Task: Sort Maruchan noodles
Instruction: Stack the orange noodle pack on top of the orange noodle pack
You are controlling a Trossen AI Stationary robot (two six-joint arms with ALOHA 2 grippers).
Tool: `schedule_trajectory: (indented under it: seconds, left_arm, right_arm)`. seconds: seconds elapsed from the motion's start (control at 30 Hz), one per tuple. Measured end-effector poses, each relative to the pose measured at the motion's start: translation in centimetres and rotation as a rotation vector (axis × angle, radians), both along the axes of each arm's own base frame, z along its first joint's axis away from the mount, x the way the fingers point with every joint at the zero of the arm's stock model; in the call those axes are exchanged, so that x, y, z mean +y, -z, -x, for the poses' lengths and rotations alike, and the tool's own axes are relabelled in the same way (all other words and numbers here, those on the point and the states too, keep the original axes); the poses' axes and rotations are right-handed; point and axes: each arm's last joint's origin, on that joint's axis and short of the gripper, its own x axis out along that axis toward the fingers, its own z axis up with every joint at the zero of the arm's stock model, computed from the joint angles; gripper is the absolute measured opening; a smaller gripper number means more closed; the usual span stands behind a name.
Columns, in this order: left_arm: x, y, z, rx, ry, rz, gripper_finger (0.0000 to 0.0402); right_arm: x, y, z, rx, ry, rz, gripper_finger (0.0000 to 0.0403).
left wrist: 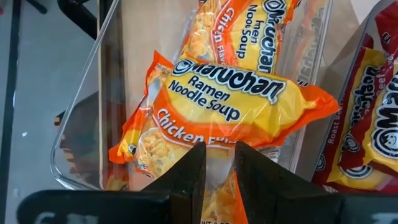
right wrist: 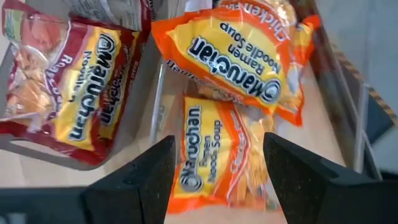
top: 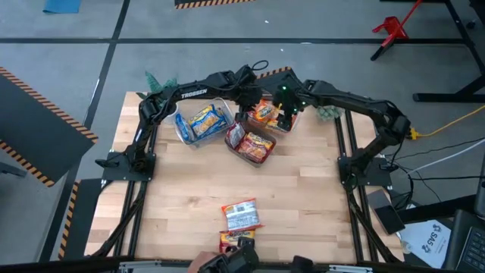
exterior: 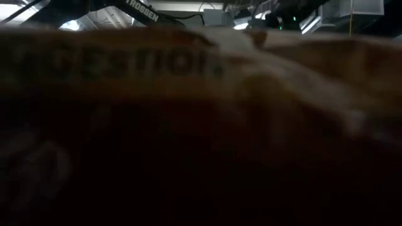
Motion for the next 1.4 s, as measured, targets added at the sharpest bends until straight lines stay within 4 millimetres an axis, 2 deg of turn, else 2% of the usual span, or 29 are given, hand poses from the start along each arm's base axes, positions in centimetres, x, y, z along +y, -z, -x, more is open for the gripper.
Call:
schedule_trajectory:
  seconds: [0.2,0.33,0.53,0.8,1.0,1.13,1.4]
  left_arm:
    - [0.0,0.0,0.0,0.0,-0.001,0.0,0.0079]
    - [0.0,0.0,0.0,0.0,-0.001,0.0,0.0079]
    - [0.0,0.0,0.0,-0.001,-0.001,0.001,0.0079]
    - [0.1,0.0,0.0,-0.001,-0.001,0.001,0.0079]
    - [0.1,0.0,0.0,-0.001,-0.002,0.003,0.0079]
    - [-0.1,0.0,0.0,-0.007,-0.009,0.021,0.0079]
    - [-0.2,0.2,-0.2,-0.004,-0.005,0.024,0.0079]
  right_arm:
    - [-1.6,2.7,0.5,-0.093,-0.049,0.066,0.023]
    - [-1.4,4.2,0.1,-0.151,-0.092,0.136,0.023]
    - [-0.9,6.4,-0.2,-0.144,-0.146,0.258,0.023]
    - [-1.7,9.8,-1.5,-0.13,-0.156,0.219,0.023]
    - [-2.4,9.3,-1.7,-0.075,-0.042,0.379,0.0229]
    - [-3.1,8.1,-2.2,-0.068,-0.003,0.486,0.0229]
    - [-3.2,7.7,-2.5,-0.117,0.08,0.412,0.0229]
